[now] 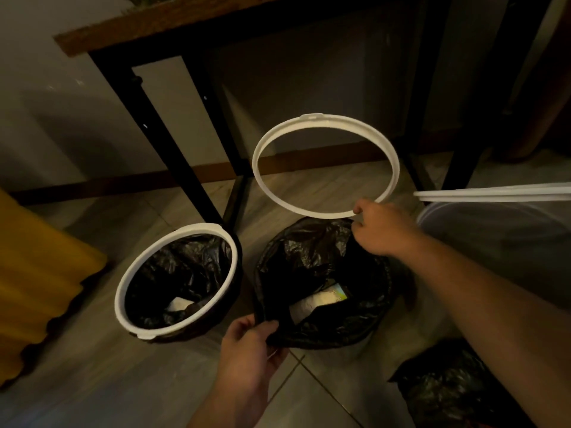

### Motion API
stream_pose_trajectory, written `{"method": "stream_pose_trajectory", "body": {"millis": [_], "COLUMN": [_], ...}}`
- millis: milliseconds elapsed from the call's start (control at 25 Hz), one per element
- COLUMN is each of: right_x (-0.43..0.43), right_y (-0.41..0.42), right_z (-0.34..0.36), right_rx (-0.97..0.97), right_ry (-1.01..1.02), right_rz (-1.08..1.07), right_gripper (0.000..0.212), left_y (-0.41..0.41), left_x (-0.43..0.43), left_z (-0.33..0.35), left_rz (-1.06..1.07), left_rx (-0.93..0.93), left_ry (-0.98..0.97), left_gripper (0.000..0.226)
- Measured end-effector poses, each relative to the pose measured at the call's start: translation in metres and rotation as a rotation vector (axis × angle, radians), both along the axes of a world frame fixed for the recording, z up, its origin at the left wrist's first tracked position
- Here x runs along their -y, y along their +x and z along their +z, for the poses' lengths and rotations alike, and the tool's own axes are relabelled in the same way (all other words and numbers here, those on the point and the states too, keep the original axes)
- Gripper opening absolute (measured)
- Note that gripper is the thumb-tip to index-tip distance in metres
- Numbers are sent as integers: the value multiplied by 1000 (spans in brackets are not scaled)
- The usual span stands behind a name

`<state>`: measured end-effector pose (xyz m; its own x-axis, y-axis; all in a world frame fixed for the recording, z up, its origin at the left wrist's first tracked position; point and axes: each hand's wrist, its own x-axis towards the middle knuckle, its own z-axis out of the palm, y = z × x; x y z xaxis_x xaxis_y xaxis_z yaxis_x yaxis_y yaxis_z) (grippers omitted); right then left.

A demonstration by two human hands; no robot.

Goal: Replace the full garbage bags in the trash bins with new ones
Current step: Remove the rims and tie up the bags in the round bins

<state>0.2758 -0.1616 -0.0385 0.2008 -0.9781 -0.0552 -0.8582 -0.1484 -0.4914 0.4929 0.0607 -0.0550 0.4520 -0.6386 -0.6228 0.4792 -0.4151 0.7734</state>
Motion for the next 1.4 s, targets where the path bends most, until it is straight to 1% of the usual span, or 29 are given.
{"method": "stream_pose_trajectory", "body": {"millis": [160,240,360,440,600,760,880,1000,1040,1080,1160,1240,1280,1320,1400], "right_x": [16,21,22,21,12,3,-1,-7,-10,-12,-16,-12,-8,-5,-2], "right_y": [9,16,20,20,18,17,13,11,11,13,16,19,19,19,18], "right_z": [-12,-16,-19,-18,-13,-10,-6,1,4,6,10,15,16,18,22], "right_rx": [204,229,260,259,133,29,-90,-223,-246,-218,-8,180,208,182,9], "right_ry": [134,149,147,109,-53,-167,-239,-407,-447,-450,-314,-146,-95,-71,-93], "right_rz": [31,30,9,-35,-62,-92,-23,101,165,223,243,142,98,81,101], "right_gripper": [14,16,22,23,15,17,22,16,16,16,18,18,18,17,16], "left_y": [3,3,3,3,0,-8,-11,-13,-14,-14,-13,-10,-9,-8,-6], "left_x": [0,0,0,0,1,2,3,8,9,10,10,8,7,6,5], "left_z": [9,13,17,18,20,21,24,26,26,26,24,21,20,19,19], "left_rz": [-10,-48,-92,-119,-149,-200,-230,-250,-254,-252,-250,-269,-276,-276,-261], "left_rx": [-14,-3,65,102,127,167,187,180,193,202,216,250,267,285,322], "left_ry": [-63,-88,-114,-143,-212,-262,-297,-317,-322,-322,-307,-287,-287,-290,-290], "left_gripper": [8,5,13,17,25,31,25,19,18,18,19,25,29,30,30]}}
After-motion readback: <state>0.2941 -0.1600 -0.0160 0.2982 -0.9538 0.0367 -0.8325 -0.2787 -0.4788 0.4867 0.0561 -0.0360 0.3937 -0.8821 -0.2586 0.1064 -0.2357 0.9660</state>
